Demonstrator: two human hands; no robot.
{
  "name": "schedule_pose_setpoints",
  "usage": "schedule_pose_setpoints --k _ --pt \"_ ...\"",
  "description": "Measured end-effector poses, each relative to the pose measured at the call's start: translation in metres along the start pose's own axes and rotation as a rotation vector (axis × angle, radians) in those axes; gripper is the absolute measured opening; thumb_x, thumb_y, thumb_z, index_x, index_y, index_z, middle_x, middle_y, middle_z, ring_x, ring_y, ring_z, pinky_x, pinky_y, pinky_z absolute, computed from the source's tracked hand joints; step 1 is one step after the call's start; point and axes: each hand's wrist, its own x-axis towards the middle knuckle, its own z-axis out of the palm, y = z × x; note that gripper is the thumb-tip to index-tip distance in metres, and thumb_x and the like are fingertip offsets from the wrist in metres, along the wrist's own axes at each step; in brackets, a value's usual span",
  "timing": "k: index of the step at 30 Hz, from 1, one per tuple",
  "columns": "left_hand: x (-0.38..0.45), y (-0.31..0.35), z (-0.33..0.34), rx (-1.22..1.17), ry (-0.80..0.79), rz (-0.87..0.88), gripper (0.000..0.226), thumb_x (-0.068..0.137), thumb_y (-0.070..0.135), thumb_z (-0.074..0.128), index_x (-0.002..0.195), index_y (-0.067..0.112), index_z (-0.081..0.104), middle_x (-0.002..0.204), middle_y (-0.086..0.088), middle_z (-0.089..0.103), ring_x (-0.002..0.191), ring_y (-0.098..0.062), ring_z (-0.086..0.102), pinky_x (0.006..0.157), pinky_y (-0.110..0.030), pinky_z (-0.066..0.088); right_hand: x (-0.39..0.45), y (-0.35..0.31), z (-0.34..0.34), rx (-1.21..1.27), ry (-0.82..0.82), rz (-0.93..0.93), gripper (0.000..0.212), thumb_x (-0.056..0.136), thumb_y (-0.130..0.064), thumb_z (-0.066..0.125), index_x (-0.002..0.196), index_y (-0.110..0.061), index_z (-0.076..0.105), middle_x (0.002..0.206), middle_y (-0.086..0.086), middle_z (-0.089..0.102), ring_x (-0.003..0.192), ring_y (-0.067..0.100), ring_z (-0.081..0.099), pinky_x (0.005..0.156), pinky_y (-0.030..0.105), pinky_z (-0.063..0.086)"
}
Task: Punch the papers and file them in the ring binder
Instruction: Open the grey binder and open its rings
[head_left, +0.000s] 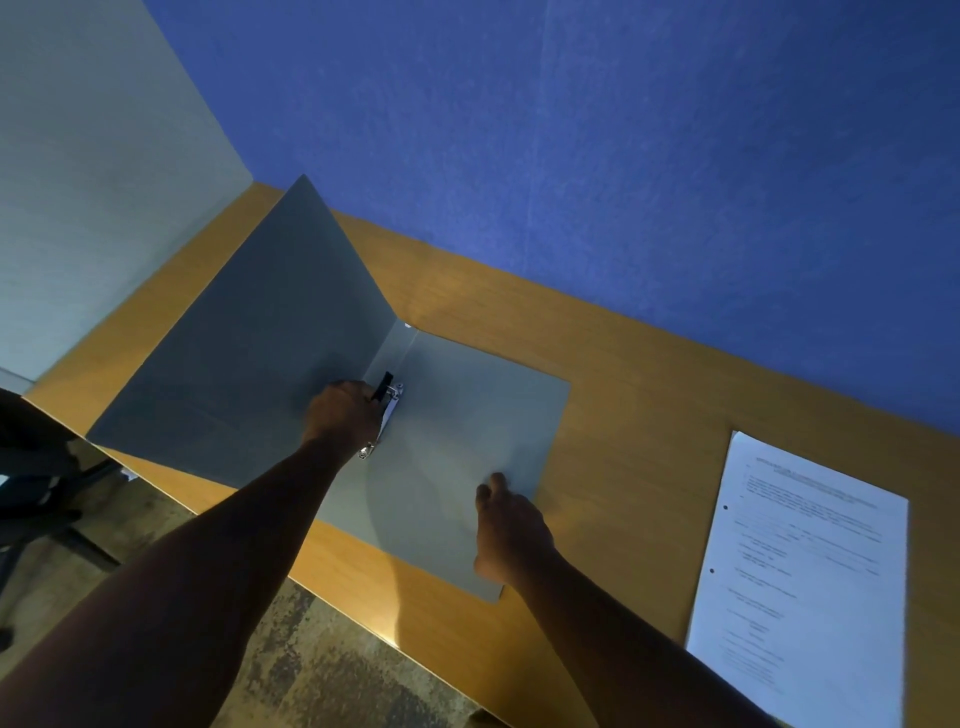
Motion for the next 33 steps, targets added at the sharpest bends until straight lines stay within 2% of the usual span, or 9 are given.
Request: schedule_pose_setpoints --k 4,8,12,17,21,27,33 --pt "0.0 -0.004 -0.001 0.08 -0.006 -0.042 0.024 0.094 0.022 0.05 0.103 0.017 0.072 0.11 -0.01 0.071 0.104 -0.034 0.066 0.084 -0.035 0.052 0.001 0.0 0.001 -0.002 0.003 -0.005 0.068 0.079 -0.013 0.073 0.137 -0.002 0.039 0.142 0.013 0.03 0.111 0.027 0.055 0.09 0.034 0.052" --pt "-0.005 -0.003 0.0 0.155 0.01 -0.044 0.021 0.093 0.017 0.048 0.102 0.013 0.067 0.11 -0.012 0.07 0.105 -0.034 0.066 0.08 -0.035 0.052 0.002 0.002 0.002 0.005 -0.007 0.0 0.068 0.079 -0.012 0.072 0.137 -0.002 0.039 0.142 0.012 0.029 0.111 0.027 0.055 0.09 0.034 0.052" --pt "-0.016 0.005 0.002 0.158 0.074 0.003 0.022 0.097 0.024 0.051 0.098 0.008 0.066 0.098 -0.014 0.07 0.093 -0.036 0.069 0.072 -0.038 0.056 0.003 0.003 0.004 0.012 -0.024 0.011 0.067 0.078 -0.011 0.072 0.136 -0.002 0.041 0.141 0.012 0.029 0.11 0.027 0.056 0.088 0.034 0.053" --pt "-0.025 0.022 0.0 -0.149 0.145 -0.032 0.027 0.095 0.034 0.058 0.095 0.012 0.073 0.095 -0.012 0.071 0.088 -0.035 0.07 0.075 -0.039 0.057 0.001 0.006 0.002 0.047 -0.045 -0.008 0.058 0.078 -0.012 0.069 0.131 -0.005 0.046 0.137 0.009 0.032 0.106 0.028 0.058 0.084 0.035 0.054" --pt "-0.035 0.041 0.002 -0.209 0.16 -0.01 0.024 0.095 0.029 0.051 0.093 0.019 0.073 0.094 -0.004 0.073 0.086 -0.028 0.07 0.071 -0.033 0.056 -0.001 0.018 -0.002 0.077 -0.05 -0.055 0.044 0.085 -0.021 0.065 0.124 -0.007 0.051 0.133 0.007 0.037 0.102 0.03 0.06 0.08 0.035 0.05" --pt "-0.053 0.067 0.003 -0.276 0.149 -0.006 0.013 0.088 0.02 0.059 0.09 0.024 0.072 0.095 0.002 0.071 0.088 -0.022 0.069 0.069 -0.027 0.05 -0.008 0.029 -0.006 0.152 -0.073 -0.079 0.046 0.09 -0.023 0.058 0.133 -0.008 0.049 0.136 0.005 0.046 0.118 0.029 0.056 0.097 0.039 0.049" --pt "-0.038 0.051 -0.003 -0.43 0.174 -0.14 0.019 0.091 0.018 0.063 0.108 0.021 0.069 0.116 -0.008 0.061 0.106 -0.031 0.062 0.085 -0.038 0.049 -0.004 0.028 -0.008 0.142 -0.059 -0.05 0.041 0.091 -0.022 0.055 0.13 -0.008 0.052 0.13 0.007 0.05 0.117 0.029 0.056 0.096 0.039 0.049"
